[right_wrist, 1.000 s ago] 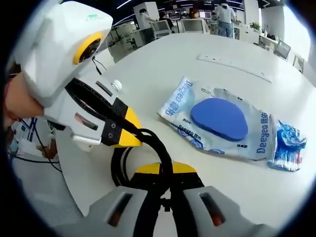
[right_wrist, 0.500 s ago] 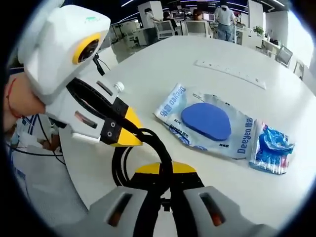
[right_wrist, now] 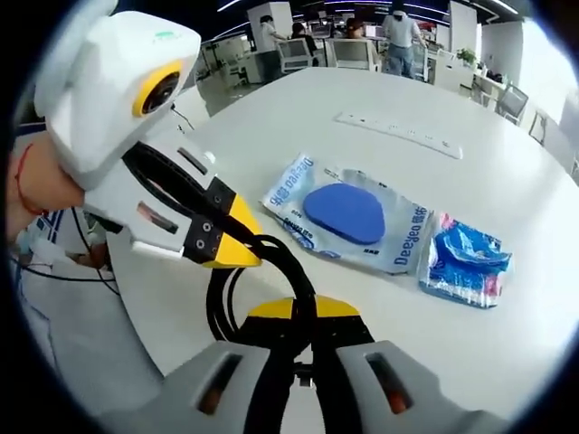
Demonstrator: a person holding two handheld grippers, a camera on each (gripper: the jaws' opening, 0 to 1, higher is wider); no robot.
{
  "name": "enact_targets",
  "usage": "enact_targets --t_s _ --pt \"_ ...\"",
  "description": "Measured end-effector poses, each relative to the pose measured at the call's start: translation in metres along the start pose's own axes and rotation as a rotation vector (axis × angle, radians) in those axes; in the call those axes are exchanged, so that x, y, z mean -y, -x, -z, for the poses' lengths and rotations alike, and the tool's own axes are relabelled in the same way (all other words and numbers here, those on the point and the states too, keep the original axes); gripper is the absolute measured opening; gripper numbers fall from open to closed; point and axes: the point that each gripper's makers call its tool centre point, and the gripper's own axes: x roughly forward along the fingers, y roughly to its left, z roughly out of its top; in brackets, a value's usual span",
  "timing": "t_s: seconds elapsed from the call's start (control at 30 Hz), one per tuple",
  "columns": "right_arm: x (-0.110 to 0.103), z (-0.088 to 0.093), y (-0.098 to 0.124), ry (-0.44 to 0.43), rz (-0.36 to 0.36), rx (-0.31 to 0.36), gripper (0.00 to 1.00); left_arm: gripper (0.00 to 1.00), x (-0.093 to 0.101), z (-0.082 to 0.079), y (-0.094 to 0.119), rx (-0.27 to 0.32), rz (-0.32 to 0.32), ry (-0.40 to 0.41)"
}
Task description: Arrange the tabletop items into an orderly group along one side of the table until the central work area is clear of visible clutter.
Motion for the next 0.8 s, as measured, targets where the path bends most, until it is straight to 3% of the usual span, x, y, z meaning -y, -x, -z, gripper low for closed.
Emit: enact_targets --t_s 0.47,0.8 --pt "0.039 0.02 0.027 -0.053 0.043 0.001 0.02 0.04 0.027 -0.039 -0.021 0.014 0.044 -0.03" --pt "0.056 0.023 0.032 -0.066 0.06 -0.002 0.02 0.04 0.031 -0.054 -0.032 0.017 0.064 -0.029"
